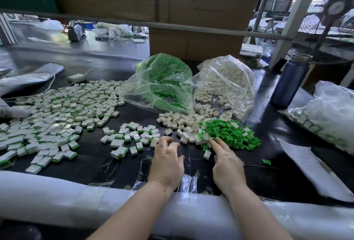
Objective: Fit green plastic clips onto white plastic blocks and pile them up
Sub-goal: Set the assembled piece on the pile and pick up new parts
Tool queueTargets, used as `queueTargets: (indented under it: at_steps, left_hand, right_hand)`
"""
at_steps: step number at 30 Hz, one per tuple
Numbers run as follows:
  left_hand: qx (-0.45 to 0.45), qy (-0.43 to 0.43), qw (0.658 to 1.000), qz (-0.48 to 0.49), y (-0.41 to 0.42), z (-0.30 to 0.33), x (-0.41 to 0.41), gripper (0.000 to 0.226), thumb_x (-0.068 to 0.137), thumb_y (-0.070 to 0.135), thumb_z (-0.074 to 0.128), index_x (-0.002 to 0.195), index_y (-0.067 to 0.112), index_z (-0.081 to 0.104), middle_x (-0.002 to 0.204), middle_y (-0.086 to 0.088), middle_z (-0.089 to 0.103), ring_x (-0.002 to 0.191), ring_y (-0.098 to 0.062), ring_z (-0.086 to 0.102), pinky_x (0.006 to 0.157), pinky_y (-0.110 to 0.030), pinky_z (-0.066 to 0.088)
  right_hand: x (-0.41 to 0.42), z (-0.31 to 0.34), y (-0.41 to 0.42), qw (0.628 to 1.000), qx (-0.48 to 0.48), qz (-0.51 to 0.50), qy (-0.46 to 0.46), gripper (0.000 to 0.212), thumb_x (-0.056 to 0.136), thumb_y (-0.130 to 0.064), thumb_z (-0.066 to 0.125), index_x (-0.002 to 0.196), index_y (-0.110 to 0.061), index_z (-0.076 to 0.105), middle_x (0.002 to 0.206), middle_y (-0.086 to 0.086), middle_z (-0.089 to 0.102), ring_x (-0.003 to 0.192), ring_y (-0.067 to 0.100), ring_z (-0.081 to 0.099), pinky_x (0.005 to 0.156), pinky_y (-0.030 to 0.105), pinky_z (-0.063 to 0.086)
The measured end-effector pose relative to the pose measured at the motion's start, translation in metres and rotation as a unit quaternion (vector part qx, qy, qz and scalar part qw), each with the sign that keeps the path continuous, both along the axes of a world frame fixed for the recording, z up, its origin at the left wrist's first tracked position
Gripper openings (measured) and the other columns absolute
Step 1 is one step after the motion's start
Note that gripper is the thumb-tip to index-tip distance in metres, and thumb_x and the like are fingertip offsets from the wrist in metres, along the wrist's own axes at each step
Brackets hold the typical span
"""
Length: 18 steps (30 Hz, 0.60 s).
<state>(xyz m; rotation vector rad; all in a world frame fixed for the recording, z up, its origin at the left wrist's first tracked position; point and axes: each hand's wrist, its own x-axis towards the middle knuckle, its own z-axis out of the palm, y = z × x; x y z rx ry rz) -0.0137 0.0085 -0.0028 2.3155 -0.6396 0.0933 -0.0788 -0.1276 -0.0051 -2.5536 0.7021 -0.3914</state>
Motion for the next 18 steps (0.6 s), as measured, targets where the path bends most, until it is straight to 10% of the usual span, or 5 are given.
queueTargets:
  at_steps: [8,18]
  left_hand:
    - [0.0,-0.063,0.996,-0.067,0.0,-0.002,-0.001,0.031,0.092,0.022,0.055,0.121,0.014,0.057,0.12,0.005,0.041,0.117,-0.01,0.038,0.102,-0.013,0.027]
    - [0.138,-0.098,0.953,-0.252,-0.011,-0.002,-0.003,0.051,0.097,0.04,0.039,0.145,0.028,0.028,0.153,0.012,0.024,0.141,-0.004,0.014,0.112,-0.016,0.002]
  right_hand:
    - [-0.003,0.0,0.0,0.995,0.013,-0.008,-0.096,0.021,0.089,-0.003,0.055,0.1,-0.015,0.069,0.104,-0.008,0.062,0.099,0.015,0.055,0.08,0.021,0.038]
    - [-0.006,0.003,-0.002,0.983,0.083,-0.059,-0.151,0.018,0.084,0.0,0.059,0.085,-0.013,0.072,0.091,0.002,0.069,0.086,0.017,0.058,0.072,0.017,0.033]
